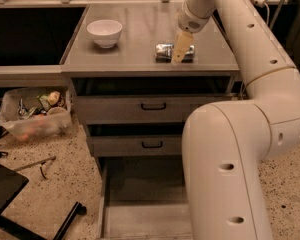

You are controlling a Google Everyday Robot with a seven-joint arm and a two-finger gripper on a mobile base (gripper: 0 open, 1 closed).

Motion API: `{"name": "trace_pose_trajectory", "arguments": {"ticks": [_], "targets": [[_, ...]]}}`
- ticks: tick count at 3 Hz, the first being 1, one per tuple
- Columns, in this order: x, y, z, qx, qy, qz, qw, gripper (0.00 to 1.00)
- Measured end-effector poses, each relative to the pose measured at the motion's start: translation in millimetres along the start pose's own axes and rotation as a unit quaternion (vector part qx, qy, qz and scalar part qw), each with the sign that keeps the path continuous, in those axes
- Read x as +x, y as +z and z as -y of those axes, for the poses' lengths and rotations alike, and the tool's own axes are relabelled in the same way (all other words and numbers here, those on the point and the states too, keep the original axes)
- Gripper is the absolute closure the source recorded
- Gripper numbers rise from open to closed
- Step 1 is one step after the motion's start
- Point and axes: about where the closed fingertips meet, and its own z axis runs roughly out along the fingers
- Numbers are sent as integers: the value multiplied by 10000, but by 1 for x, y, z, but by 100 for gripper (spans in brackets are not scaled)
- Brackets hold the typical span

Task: Place redbull can into bottom drawer

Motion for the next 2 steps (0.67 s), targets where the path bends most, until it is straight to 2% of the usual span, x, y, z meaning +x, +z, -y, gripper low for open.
{"name": "trace_pose_trajectory", "arguments": {"ticks": [2], "targets": [[0, 22, -2, -179, 206, -5, 9996, 0]]}}
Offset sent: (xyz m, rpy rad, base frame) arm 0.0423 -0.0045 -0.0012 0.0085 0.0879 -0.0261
